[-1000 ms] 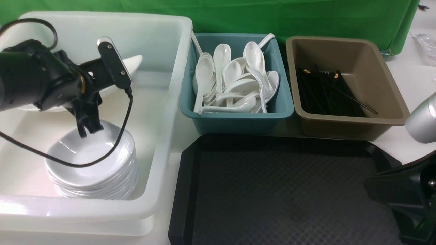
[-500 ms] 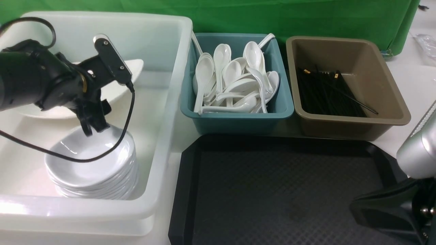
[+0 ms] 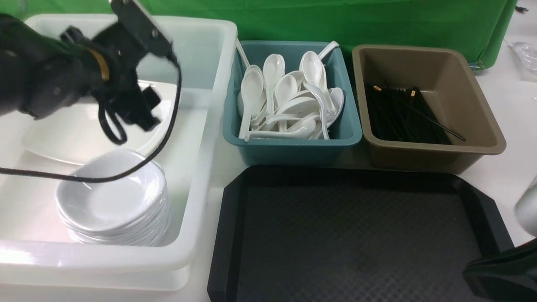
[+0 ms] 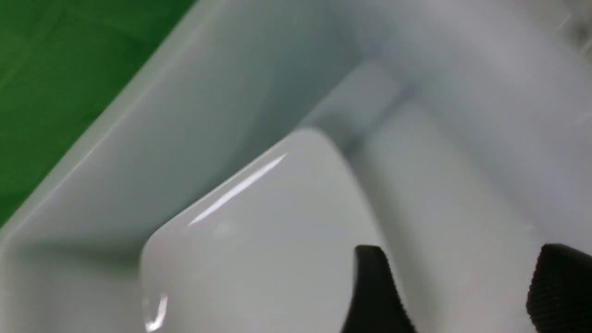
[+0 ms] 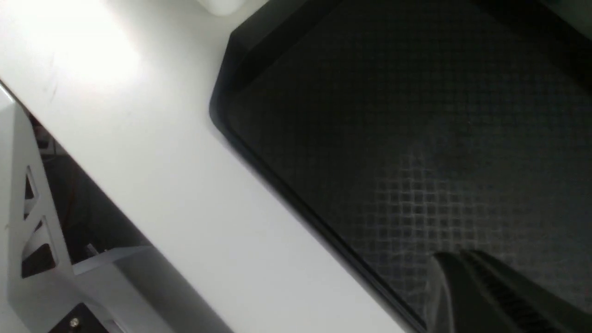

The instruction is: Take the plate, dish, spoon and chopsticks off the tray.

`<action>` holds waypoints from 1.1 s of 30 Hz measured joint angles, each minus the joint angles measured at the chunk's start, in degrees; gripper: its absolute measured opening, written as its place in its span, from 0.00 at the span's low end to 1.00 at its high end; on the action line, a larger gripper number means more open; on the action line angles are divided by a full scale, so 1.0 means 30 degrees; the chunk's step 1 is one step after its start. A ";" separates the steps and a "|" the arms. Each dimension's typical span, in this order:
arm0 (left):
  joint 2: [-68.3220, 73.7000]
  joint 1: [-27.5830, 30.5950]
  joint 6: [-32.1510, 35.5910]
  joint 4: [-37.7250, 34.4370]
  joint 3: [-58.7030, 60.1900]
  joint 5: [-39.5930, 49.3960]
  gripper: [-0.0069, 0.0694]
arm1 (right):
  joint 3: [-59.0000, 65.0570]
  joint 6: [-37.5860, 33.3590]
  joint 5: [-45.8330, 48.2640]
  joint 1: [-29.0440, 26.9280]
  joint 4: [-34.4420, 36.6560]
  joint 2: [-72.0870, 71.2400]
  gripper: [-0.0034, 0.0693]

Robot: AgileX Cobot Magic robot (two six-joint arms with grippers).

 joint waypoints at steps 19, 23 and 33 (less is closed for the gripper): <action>-1.6933 -0.5765 0.1795 -1.1922 1.2514 -0.6874 0.10 | 0.0000 0.0539 0.2016 0.0000 -0.2848 -0.3202 0.11; -1.8212 -0.5782 0.1813 -1.2034 1.4412 -0.7936 0.10 | 0.0000 0.0728 0.1980 0.0000 -0.2889 -0.3224 0.12; -1.8520 -0.5782 0.1813 -1.2090 1.7307 -0.8084 0.10 | 0.0000 0.0852 0.1513 0.0000 -0.2896 -0.3224 0.14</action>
